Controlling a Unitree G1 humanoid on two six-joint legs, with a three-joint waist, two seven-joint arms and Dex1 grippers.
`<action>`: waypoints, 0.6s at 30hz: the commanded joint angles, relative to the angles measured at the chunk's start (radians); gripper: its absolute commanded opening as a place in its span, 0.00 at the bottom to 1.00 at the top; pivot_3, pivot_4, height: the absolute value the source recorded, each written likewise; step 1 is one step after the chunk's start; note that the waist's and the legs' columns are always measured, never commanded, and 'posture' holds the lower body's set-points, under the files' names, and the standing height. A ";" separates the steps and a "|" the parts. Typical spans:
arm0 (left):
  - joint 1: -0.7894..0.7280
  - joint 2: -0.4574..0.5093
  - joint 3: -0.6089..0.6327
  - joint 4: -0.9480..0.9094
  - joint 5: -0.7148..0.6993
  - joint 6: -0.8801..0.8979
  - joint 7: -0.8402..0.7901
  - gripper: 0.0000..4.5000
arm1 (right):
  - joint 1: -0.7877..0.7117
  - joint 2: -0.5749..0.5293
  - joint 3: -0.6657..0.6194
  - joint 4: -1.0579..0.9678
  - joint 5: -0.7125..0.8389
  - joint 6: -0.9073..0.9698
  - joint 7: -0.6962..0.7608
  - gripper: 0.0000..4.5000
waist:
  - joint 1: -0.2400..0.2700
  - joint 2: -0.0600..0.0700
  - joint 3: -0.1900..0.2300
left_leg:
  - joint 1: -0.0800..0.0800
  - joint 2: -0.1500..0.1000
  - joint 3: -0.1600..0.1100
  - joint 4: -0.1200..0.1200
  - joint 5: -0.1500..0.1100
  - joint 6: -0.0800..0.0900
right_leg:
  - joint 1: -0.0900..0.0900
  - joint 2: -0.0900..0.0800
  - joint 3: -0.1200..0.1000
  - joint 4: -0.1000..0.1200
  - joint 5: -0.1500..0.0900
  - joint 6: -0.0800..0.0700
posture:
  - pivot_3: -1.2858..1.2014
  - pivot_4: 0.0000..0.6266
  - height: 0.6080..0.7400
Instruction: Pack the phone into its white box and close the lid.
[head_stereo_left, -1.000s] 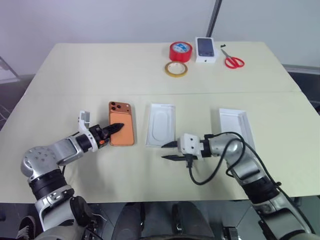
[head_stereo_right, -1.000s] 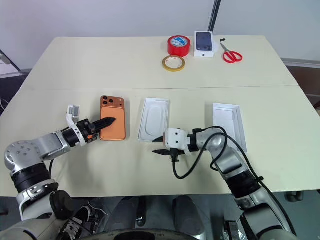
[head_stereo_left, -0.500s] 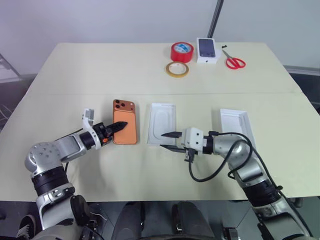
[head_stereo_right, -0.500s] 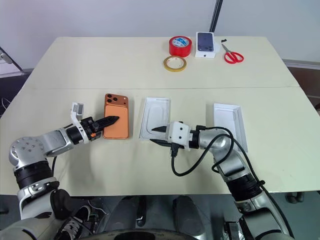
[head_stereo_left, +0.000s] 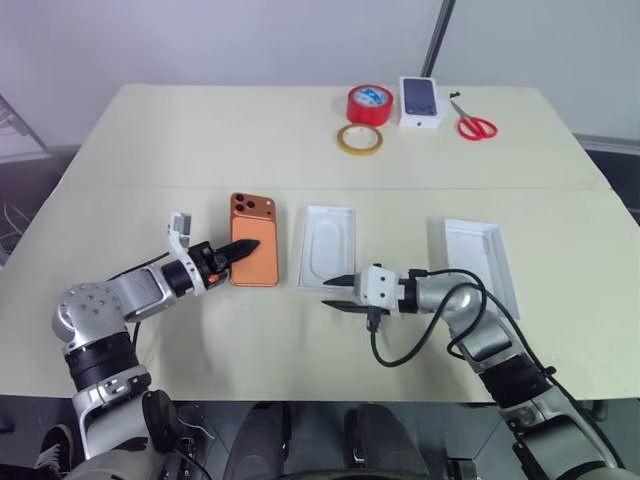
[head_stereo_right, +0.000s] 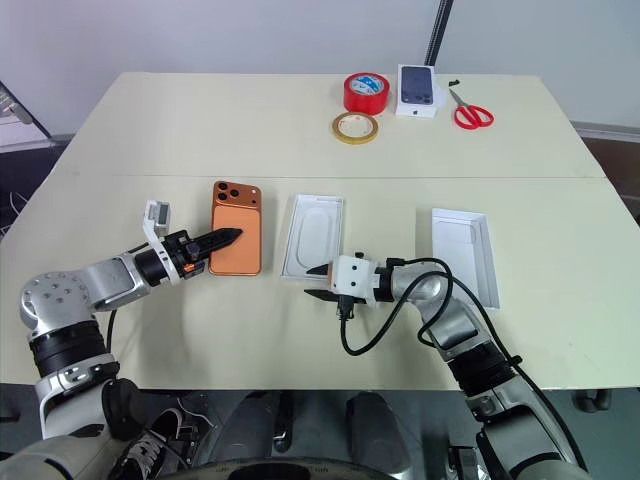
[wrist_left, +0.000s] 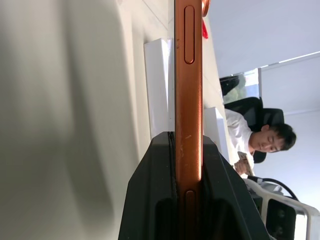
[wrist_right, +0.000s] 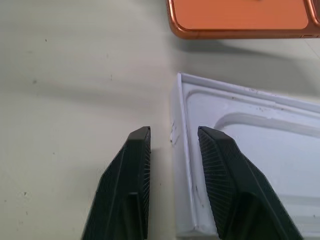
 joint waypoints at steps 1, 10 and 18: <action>-0.008 0.001 0.007 -0.041 -0.044 -0.015 -0.007 0.00 | 0.002 0.003 0.008 -0.026 0.004 -0.015 0.005 0.01 | 0.000 0.000 0.000 | 0.000 0.000 0.000 0.000 0.000 0.000 | 0.000 0.000 0.000 0.000 0.000 0.000 | 0.52 0.24 1.00; -0.112 -0.066 0.064 -0.021 -0.122 -0.021 0.095 0.00 | -0.010 0.082 0.030 -0.102 -0.033 0.104 -0.083 0.01 | 0.002 -0.001 0.001 | 0.000 0.001 -0.001 0.002 0.000 0.000 | 0.000 0.001 0.000 0.003 0.000 0.000 | 0.52 0.24 1.00; -0.154 -0.141 0.032 -0.021 -0.164 -0.047 0.192 0.00 | -0.039 0.158 0.067 -0.138 -0.063 0.234 -0.143 0.32 | 0.001 -0.001 0.001 | 0.000 0.000 0.000 0.002 0.002 -0.003 | 0.000 0.001 0.000 0.003 0.000 0.000 | 0.52 0.24 1.00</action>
